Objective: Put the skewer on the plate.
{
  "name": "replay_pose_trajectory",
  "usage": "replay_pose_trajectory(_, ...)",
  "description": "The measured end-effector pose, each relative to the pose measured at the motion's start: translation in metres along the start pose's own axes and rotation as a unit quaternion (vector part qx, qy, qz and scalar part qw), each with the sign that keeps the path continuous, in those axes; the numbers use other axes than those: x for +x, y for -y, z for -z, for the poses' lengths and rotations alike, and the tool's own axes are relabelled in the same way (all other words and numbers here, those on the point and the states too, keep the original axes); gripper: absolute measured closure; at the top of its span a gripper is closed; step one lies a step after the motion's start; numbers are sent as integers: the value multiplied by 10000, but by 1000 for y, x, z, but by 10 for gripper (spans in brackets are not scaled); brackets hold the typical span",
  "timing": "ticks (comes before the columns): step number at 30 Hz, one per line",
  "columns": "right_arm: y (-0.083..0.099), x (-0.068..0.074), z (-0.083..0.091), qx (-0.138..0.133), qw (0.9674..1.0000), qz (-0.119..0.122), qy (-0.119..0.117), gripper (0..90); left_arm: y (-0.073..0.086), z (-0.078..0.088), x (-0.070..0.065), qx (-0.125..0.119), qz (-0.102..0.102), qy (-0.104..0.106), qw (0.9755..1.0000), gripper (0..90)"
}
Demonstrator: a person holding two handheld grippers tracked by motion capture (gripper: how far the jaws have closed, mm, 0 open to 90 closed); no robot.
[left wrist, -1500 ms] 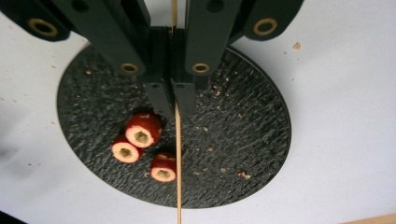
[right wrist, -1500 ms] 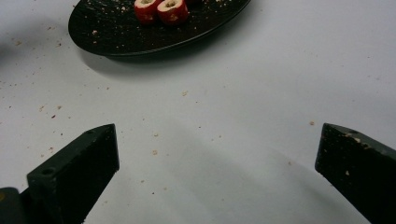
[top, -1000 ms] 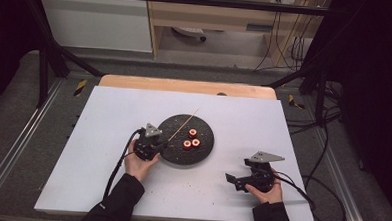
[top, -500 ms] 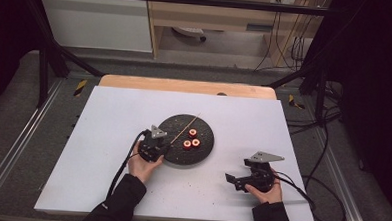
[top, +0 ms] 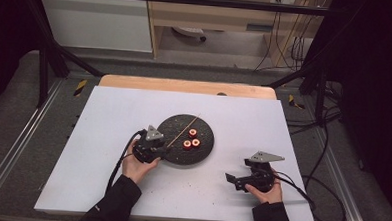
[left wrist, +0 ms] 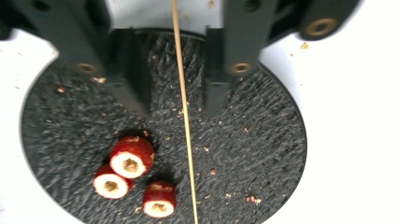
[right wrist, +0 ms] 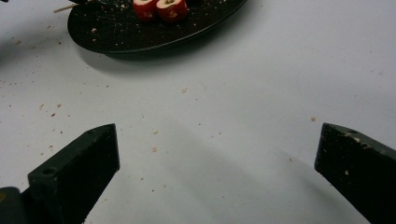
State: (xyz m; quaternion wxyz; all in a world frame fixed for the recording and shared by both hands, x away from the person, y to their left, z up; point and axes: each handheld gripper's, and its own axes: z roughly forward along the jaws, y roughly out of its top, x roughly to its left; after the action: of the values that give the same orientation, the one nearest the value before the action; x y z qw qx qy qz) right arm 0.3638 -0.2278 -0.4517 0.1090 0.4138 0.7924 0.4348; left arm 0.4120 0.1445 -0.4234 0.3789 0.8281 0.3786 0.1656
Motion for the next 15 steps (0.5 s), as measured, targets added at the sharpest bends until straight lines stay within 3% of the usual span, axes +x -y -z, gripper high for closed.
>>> replay_pose_trajectory(9,-1,0,1,-25,10000,-37,2,8,10,29,15,-81,-71,207,9997,256)
replay_pose_trajectory(15,-1,0,2,-35,10000,-46,-3,7,27,52,30,-205,-25,191,9996,119)
